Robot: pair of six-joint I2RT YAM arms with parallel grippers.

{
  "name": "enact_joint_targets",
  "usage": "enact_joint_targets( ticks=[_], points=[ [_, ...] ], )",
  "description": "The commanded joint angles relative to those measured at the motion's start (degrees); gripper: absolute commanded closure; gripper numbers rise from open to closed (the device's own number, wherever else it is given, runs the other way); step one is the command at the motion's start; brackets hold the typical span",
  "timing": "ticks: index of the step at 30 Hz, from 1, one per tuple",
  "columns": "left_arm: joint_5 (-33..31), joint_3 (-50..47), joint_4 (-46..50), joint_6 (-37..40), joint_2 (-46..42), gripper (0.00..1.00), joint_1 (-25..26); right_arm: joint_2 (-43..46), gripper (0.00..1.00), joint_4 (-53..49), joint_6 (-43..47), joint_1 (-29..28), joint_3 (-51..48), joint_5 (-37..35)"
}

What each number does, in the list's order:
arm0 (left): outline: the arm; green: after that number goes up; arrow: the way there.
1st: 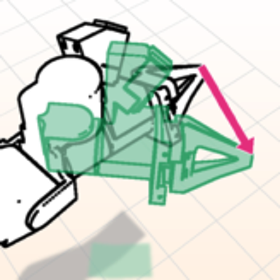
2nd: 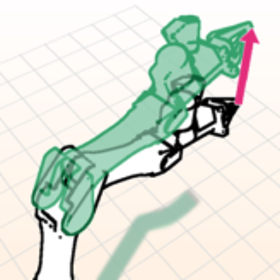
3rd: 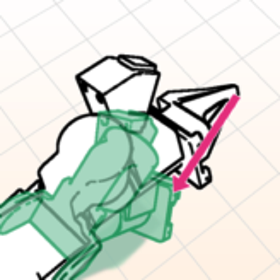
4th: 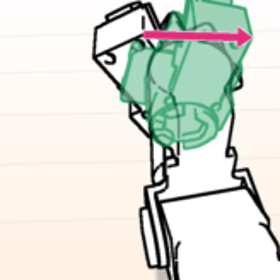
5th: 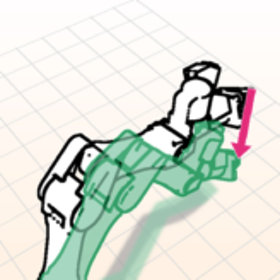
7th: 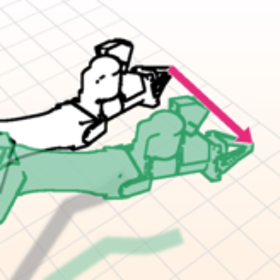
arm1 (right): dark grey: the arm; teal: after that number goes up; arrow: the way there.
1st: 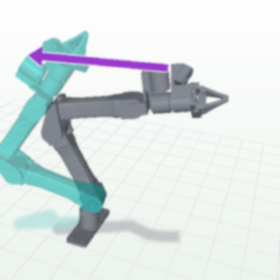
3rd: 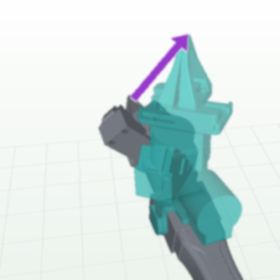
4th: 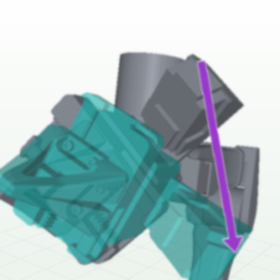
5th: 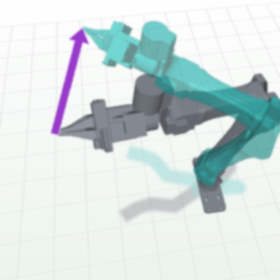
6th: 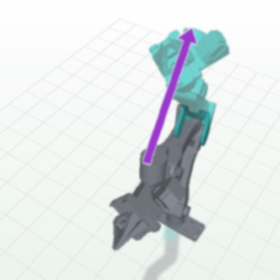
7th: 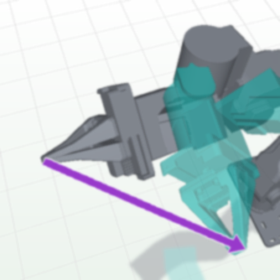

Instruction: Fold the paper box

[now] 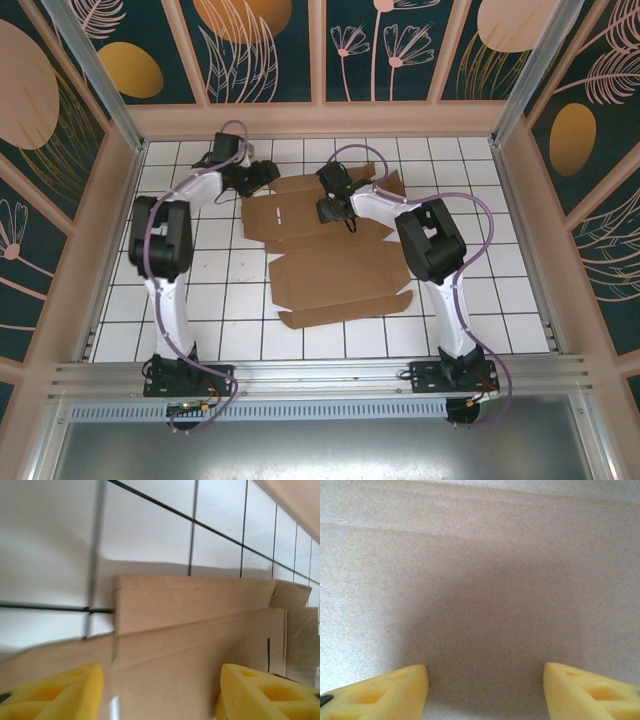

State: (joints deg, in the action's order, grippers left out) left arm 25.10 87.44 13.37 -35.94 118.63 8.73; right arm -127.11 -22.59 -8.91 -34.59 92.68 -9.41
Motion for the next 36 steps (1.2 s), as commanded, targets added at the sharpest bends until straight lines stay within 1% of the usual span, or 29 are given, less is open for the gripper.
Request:
enact_joint_targets(
  ticks=[1, 3, 4, 6, 8, 9, 10, 13, 16, 18, 22, 24, 27, 31, 33, 34, 36],
  points=[
    [-8.7, -8.5, -0.7, -0.2, -8.9, 0.35, -3.4, -3.9, 0.37, -8.6, 0.0, 0.5, -4.5, -0.9],
    [-9.8, -14.4, -2.0, -0.4, -11.4, 0.34, -4.7, -3.9, 0.37, -8.2, 0.1, 0.6, -4.9, -0.6],
    [-8.9, -16.8, -3.1, -0.6, -11.9, 0.34, -5.2, -3.9, 0.37, -8.0, 0.0, 0.6, -5.0, -0.4],
    [-6.1, -19.6, -4.5, -0.2, -11.2, 0.34, -5.4, -3.9, 0.37, -7.6, 0.0, 0.7, -5.2, 0.0],
    [-3.3, -20.3, -5.3, 0.2, -9.6, 0.35, -5.5, -4.0, 0.37, -7.4, 0.0, 0.6, -5.4, 0.6],
    [-0.9, -20.8, -6.9, 0.3, -8.9, 0.35, -5.5, -4.1, 0.37, -7.4, 0.0, 0.5, -5.6, 0.7],
    [0.9, -20.9, -7.7, 0.4, -8.3, 0.36, -5.5, -4.2, 0.37, -7.4, 0.1, 0.6, -5.6, 0.7],
    [3.6, -20.5, -9.5, 0.8, -6.6, 0.37, -5.4, -4.1, 0.37, -7.1, 0.2, 0.5, -6.0, 0.9],
    [6.6, -19.6, -11.1, 1.1, -4.3, 0.41, -5.5, -3.8, 0.37, -6.5, 0.0, 0.6, -7.0, 1.2],
    [8.7, -19.0, -12.4, 0.8, -2.9, 0.45, -5.4, -3.8, 0.37, -6.2, 0.1, 0.5, -7.5, 1.3],
    [14.1, -20.7, -18.1, -1.9, -1.5, 0.55, -5.3, -4.3, 0.37, -6.0, 0.2, 0.6, -7.9, 1.5],
    [15.9, -21.2, -19.8, -2.5, -1.0, 0.58, -5.1, -4.4, 0.38, -5.9, 0.0, 0.5, -7.9, 1.8],
    [17.6, -20.9, -20.5, -2.3, -0.3, 0.61, -4.2, -4.3, 0.39, -5.8, 0.0, 0.6, -8.0, 1.8],
    [18.8, -19.5, -20.9, -2.9, 0.8, 0.6, -2.9, -4.2, 0.4, -5.9, 0.0, 0.6, -7.8, 2.0],
    [19.5, -19.2, -21.7, -3.5, 1.1, 0.61, -2.4, -4.1, 0.41, -5.8, 0.0, 0.6, -7.9, 2.2],
    [19.6, -19.1, -22.2, -3.8, 1.2, 0.62, -2.2, -4.0, 0.41, -5.7, 0.0, 0.6, -7.9, 2.3],
    [20.3, -19.5, -23.8, -4.6, 1.0, 0.69, -2.1, -4.0, 0.41, -5.8, -0.1, 0.5, -8.1, 2.2]
  ],
)
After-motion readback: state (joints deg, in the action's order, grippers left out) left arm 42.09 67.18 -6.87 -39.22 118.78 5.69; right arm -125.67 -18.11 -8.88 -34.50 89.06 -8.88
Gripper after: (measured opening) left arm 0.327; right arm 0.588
